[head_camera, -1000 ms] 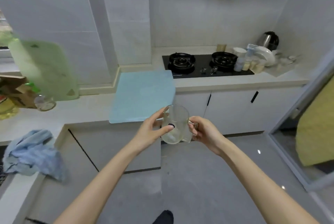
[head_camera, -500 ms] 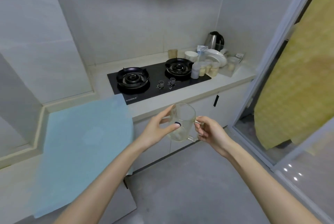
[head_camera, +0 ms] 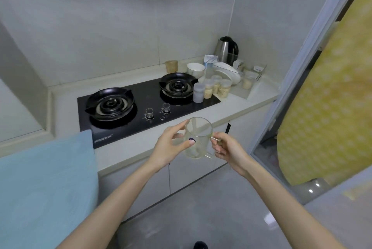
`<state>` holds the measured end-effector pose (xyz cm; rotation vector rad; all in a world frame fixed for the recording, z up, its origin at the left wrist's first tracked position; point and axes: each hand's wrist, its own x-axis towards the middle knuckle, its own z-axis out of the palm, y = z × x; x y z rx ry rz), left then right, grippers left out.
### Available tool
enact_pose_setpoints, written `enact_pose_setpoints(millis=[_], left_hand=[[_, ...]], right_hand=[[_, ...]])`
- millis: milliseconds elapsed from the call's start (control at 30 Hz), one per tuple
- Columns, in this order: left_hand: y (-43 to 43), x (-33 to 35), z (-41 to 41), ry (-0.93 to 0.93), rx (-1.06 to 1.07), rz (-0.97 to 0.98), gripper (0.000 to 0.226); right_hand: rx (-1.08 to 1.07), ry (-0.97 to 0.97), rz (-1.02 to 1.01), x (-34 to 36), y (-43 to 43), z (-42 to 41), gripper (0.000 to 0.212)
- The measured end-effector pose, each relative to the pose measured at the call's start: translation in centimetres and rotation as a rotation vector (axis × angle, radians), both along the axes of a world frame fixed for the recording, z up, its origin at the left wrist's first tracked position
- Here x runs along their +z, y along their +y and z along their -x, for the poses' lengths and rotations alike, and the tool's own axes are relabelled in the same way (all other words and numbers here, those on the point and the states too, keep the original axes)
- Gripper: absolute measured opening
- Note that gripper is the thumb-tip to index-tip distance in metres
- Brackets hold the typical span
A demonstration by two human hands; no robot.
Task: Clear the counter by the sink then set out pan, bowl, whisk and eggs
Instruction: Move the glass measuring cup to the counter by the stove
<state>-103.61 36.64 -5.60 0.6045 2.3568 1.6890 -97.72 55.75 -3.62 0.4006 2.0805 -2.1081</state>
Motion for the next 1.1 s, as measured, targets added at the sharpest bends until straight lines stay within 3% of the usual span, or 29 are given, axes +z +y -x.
enact_pose_setpoints(millis=[533, 1100], left_hand=[[14.6, -3.2, 16.7, -0.121, -0.069, 0.043, 0.064], [27.6, -9.2, 33.8, -0.300, -0.316, -0.006, 0.050]], right_hand=[[-0.148, -0.184, 0.034, -2.7, 14.6, 16.5, 0.022], [-0.297, -0.311, 0.020, -9.2, 26.4, 31.6, 0.025]])
